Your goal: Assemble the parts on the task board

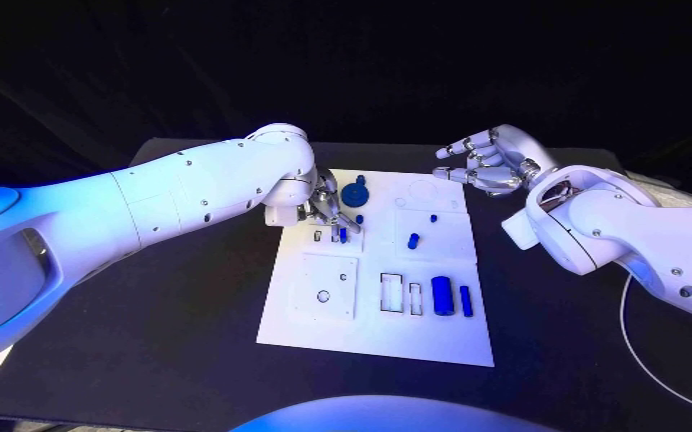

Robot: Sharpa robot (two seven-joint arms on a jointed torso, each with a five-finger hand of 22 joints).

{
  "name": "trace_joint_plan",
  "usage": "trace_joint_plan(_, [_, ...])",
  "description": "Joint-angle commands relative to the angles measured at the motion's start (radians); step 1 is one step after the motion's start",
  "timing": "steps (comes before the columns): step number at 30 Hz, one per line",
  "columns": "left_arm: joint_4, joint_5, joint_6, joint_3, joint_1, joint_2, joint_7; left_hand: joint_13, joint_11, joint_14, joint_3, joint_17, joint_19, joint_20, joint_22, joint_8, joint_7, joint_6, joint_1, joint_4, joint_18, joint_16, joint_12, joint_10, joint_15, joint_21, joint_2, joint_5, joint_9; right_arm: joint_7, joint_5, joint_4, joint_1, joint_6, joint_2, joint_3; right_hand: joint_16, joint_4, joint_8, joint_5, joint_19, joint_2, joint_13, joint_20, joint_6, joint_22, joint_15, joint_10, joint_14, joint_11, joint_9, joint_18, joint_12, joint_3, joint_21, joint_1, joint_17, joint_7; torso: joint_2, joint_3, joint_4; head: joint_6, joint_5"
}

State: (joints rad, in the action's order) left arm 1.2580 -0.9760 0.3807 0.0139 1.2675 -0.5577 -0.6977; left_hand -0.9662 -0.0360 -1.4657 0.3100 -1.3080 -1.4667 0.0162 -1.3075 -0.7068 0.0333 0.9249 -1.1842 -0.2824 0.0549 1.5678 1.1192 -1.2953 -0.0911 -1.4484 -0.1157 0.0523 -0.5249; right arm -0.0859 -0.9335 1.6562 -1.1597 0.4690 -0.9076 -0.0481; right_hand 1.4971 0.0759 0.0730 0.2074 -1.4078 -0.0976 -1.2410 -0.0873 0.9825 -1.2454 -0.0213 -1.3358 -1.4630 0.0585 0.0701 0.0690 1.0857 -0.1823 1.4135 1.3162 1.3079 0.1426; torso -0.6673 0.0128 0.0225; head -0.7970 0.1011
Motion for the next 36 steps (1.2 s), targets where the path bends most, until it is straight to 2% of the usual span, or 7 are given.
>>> trace_joint_plan(1, [0.002,-0.009,0.025,0.0,0.0,0.003,-0.077,0.0,-0.001,-0.105,-0.002,-0.263,-0.03,-0.004,-0.093,-0.007,-0.002,-0.009,-0.013,0.005,-0.014,0.003,0.003,0.002,-0.005,-0.002,-0.002,-0.004,-0.002,-0.008,-0.038,0.002,0.001,-0.014,-0.001,0.0,-0.004,0.007,0.005,0.005,-0.005,0.008,0.001,0.0,0.007,-0.001,0.002,-0.005,-0.077,-0.003,0.001,-0.002,0.0,0.001,0.006,-0.004,0.136,0.002,0.0,-0.0001,-0.0006,-0.001,0.0])
trace_joint_plan(7, [0.003,-0.009,0.028,0.0,0.0,0.004,-0.077,0.002,0.0,-0.105,-0.01,-0.263,-0.03,-0.003,-0.093,-0.01,-0.001,-0.013,-0.03,0.011,-0.014,0.003,0.002,0.003,-0.004,-0.001,-0.012,-0.004,-0.01,-0.013,-0.049,0.004,0.001,-0.013,-0.004,0.001,-0.004,0.007,0.005,0.005,-0.005,0.008,0.001,0.0,0.007,-0.001,0.002,-0.005,-0.077,-0.003,0.001,-0.002,0.0,0.001,0.006,-0.004,0.136,0.002,0.0,0.0001,0.0003,-0.002,0.0])
trace_joint_plan(13, [-0.002,-0.008,0.032,0.0,0.0,0.008,-0.077,0.011,0.001,-0.105,-0.031,-0.263,-0.026,-0.002,-0.087,-0.013,0.001,-0.021,-0.072,0.033,-0.012,0.003,-0.006,0.01,-0.003,0.005,-0.021,-0.004,-0.024,-0.016,-0.048,0.006,0.001,-0.013,-0.007,0.001,-0.004,0.007,0.006,0.006,-0.005,0.009,0.0,0.0,0.007,-0.001,0.002,-0.006,-0.077,-0.003,0.001,-0.002,0.002,0.001,0.006,-0.004,0.136,0.002,-0.001,0.0,-0.0008,-0.003,-0.001])
trace_joint_plan(20, [-0.01,-0.008,0.04,0.0,-0.001,0.015,-0.077,0.011,0.001,-0.105,-0.032,-0.263,-0.026,-0.002,-0.087,-0.013,0.001,-0.021,-0.073,0.034,-0.012,0.003,-0.006,0.01,-0.003,0.004,-0.021,-0.004,-0.024,-0.017,-0.049,0.007,0.001,-0.013,-0.008,0.001,-0.004,0.007,0.006,0.006,-0.005,0.01,0.0,0.001,0.007,-0.001,0.002,-0.006,-0.077,-0.003,0.001,-0.002,0.002,0.001,0.006,-0.004,0.135,0.002,-0.001,0.0002,0.0012,-0.004,-0.001])
trace_joint_plan(36, [-0.014,-0.008,0.041,0.0,-0.003,0.021,-0.077,0.008,0.001,-0.105,-0.031,-0.263,-0.027,-0.001,-0.09,-0.014,0.001,-0.021,-0.065,0.028,-0.013,0.003,-0.004,0.008,-0.003,0.003,-0.022,-0.004,-0.027,-0.02,-0.053,0.008,0.001,-0.013,-0.008,0.001,-0.004,0.009,0.006,0.007,-0.005,0.011,-0.001,0.001,0.008,-0.001,0.002,-0.008,-0.078,-0.003,0.001,-0.002,0.004,0.001,0.006,-0.006,0.136,0.002,-0.001,0.0004,-0.0005,-0.008,-0.004])
